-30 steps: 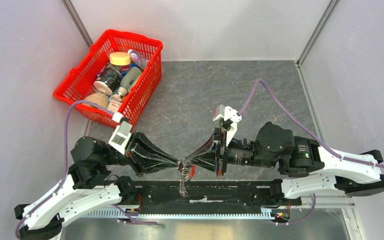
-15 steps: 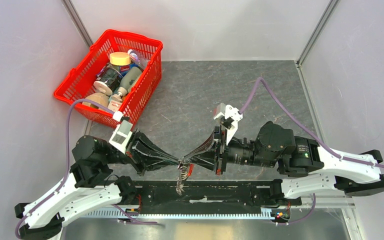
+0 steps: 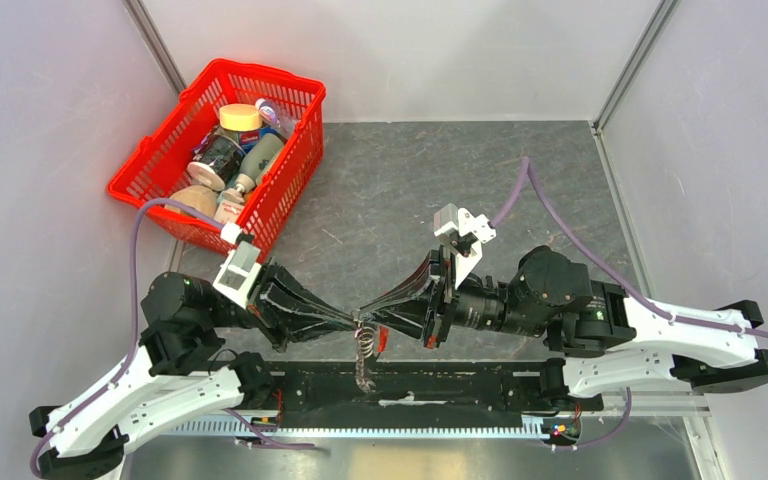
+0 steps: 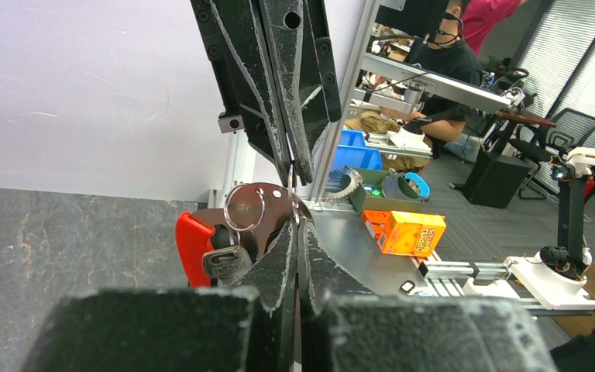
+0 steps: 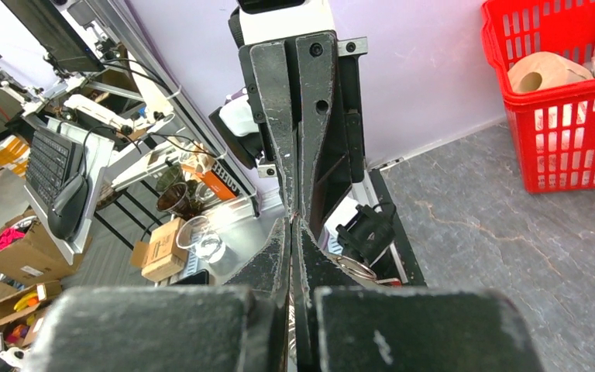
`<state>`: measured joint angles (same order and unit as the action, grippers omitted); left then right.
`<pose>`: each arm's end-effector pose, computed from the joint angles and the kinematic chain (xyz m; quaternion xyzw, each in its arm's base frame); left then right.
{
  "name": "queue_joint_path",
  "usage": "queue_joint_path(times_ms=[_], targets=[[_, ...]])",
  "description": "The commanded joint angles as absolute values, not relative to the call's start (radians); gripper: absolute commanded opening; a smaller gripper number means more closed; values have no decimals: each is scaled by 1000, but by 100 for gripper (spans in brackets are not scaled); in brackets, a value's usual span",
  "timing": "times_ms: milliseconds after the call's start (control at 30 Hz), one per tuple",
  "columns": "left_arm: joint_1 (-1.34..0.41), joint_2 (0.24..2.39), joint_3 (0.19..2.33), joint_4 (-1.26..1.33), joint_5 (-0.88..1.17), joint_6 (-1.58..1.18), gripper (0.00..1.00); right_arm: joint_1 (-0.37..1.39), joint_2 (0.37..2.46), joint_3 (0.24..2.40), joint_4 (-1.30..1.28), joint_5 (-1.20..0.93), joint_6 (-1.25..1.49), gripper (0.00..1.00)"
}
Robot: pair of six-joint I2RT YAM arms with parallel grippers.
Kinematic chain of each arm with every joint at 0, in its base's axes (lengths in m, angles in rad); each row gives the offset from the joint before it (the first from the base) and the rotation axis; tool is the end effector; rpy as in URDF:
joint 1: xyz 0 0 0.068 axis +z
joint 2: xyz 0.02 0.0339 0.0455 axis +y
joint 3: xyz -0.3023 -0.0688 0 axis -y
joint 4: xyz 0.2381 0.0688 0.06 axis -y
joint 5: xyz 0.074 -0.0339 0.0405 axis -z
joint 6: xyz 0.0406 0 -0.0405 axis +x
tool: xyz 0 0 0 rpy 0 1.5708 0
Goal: Put the keys on the keyring
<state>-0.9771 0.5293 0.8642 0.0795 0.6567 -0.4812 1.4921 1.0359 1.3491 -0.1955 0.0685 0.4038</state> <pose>0.0138 -0.0647 0.4438 0.3888 0.4352 -0.6596 0.4737 0.0175 0.1868 0.5175 -0.3218 0.5813 0.5935 0.4543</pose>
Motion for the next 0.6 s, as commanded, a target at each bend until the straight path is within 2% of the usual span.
queue_joint_path(times_ms=[0,267,467,567], targets=[[-975,529,874,93,676,-487,2,1491,1004,1323,-8,39,401,0],[-976,528,885,94,676,-490,2,1489,1017,1304,36,28,398,0],[-976,515,884,88,670,-493,2,1489,993,1271,11,97,388,0],[-976,495,872,80,659,-489,7,1489,962,1248,3,164,381,0]])
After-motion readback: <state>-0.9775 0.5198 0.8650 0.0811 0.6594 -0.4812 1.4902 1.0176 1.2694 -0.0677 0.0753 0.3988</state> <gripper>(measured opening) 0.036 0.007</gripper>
